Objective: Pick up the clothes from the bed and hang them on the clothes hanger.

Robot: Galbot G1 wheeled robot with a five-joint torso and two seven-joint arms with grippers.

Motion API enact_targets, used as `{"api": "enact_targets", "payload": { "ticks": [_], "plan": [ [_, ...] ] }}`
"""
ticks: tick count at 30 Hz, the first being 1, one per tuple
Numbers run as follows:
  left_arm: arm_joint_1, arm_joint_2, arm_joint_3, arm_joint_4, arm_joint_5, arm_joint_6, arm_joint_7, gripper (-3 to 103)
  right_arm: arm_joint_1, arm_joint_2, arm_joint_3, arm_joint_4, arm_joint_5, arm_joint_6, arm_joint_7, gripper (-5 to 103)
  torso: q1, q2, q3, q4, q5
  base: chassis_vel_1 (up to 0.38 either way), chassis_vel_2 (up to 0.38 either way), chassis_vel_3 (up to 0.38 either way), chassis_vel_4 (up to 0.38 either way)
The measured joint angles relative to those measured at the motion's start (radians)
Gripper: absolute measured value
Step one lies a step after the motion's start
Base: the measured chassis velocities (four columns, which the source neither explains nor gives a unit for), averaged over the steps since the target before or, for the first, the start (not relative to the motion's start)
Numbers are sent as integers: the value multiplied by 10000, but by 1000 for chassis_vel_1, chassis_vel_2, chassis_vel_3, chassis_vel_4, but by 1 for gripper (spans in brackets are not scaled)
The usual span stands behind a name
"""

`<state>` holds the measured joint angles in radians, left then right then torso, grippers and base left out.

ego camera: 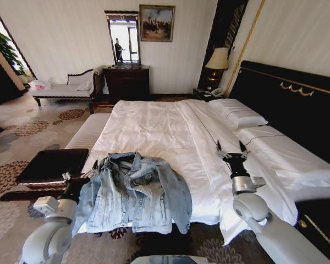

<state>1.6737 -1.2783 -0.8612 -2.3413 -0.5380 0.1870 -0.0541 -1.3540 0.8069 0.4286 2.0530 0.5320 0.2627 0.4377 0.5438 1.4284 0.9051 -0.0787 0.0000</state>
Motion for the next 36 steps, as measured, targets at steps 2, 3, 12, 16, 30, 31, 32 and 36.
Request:
{"api": "enact_targets", "payload": {
  "ticks": [2, 3, 12, 16, 30, 31, 32, 36],
  "plan": [
    [57, -96, 0, -77, 13, -60, 24, 100, -8, 81, -104, 0, 1, 93, -247, 100, -1, 0, -1, -1, 0, 0, 0, 0, 0],
    [72, -160, -8, -125, 13, -90, 27, 100, -10, 165, -205, 7, 0, 163, -358, 100, -2, 1, -1, -1, -3, 0, 0, 0, 0],
    [79, -425, -142, -275, 11, -147, 16, 100, -457, 1114, -1161, 279, -449, 479, -769, 100, -1, 0, 0, -3, 0, 0, 0, 0, 0],
    [68, -552, -135, -274, 51, -152, 8, 100, -639, 1434, -1409, 130, -724, 661, -957, 100, -2, 1, -1, -3, -1, 0, 0, 0, 0],
    [136, -593, -235, -265, 40, -203, -48, 100, -649, 1928, -1748, -407, -974, 1007, -1407, 100, -2, 0, -1, -3, 1, 79, 108, -82, -117],
    [143, -616, -237, -265, 40, -215, -49, 100, -646, 1951, -1765, -445, -974, 1019, -1409, 100, -3, 1, -1, -3, 0, 150, 353, -176, -296],
    [146, -634, -238, -265, 40, -225, -50, 100, -641, 1962, -1767, -486, -973, 1033, -1411, 100, -4, 1, -1, -1, 0, 173, 353, -146, -336],
    [167, -683, -238, -263, 47, -247, -59, 100, -605, 1976, -1763, -621, -985, 1092, -1432, 100, -5, 1, -2, 0, -2, 128, 411, -154, -380]
  ]
}}
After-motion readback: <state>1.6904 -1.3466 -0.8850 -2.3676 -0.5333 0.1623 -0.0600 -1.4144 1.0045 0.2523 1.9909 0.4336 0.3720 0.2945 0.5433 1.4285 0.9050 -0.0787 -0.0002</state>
